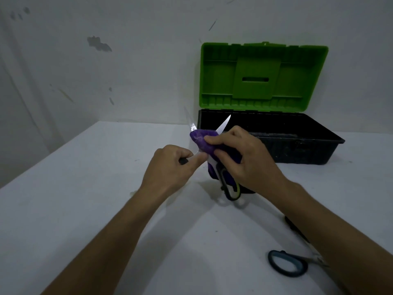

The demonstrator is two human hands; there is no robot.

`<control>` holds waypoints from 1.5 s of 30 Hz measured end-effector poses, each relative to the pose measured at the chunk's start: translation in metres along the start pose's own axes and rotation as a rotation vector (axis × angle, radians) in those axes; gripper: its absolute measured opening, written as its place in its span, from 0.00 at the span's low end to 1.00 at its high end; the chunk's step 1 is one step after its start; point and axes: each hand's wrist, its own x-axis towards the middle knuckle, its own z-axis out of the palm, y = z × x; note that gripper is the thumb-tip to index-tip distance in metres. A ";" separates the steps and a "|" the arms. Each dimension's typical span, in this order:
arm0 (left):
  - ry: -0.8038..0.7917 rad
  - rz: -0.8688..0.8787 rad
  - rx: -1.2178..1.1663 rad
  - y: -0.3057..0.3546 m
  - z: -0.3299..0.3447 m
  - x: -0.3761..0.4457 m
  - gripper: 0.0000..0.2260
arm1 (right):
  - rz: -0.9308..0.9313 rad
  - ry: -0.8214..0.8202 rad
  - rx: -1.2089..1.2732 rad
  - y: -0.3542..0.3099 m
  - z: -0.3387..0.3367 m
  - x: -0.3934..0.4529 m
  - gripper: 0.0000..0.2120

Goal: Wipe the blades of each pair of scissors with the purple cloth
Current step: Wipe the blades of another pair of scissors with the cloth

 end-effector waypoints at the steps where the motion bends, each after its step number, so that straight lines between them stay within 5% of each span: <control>1: 0.003 0.015 -0.007 0.001 0.000 0.000 0.29 | -0.014 0.026 -0.024 0.002 -0.001 0.001 0.15; 9: -0.090 -0.064 -0.019 -0.010 0.010 -0.001 0.29 | 0.167 0.196 -0.147 0.021 -0.023 0.006 0.13; 15: -0.090 -0.114 -0.027 -0.009 0.006 0.001 0.29 | -0.043 -0.084 -0.024 0.001 -0.006 0.000 0.15; 27: -0.112 -0.079 -0.040 -0.011 0.010 0.000 0.27 | 0.093 0.129 -0.253 0.015 -0.026 0.009 0.13; 34: -0.043 -0.092 -0.020 -0.016 0.007 0.003 0.27 | -0.139 -0.084 -0.190 -0.001 -0.008 0.003 0.18; 42: -0.110 -0.091 -0.035 -0.019 0.015 0.001 0.26 | 0.064 0.101 -0.264 0.018 -0.017 0.003 0.15; 45: -0.089 -0.093 -0.041 -0.020 0.015 0.003 0.27 | -0.037 -0.037 -0.191 0.009 -0.013 0.000 0.16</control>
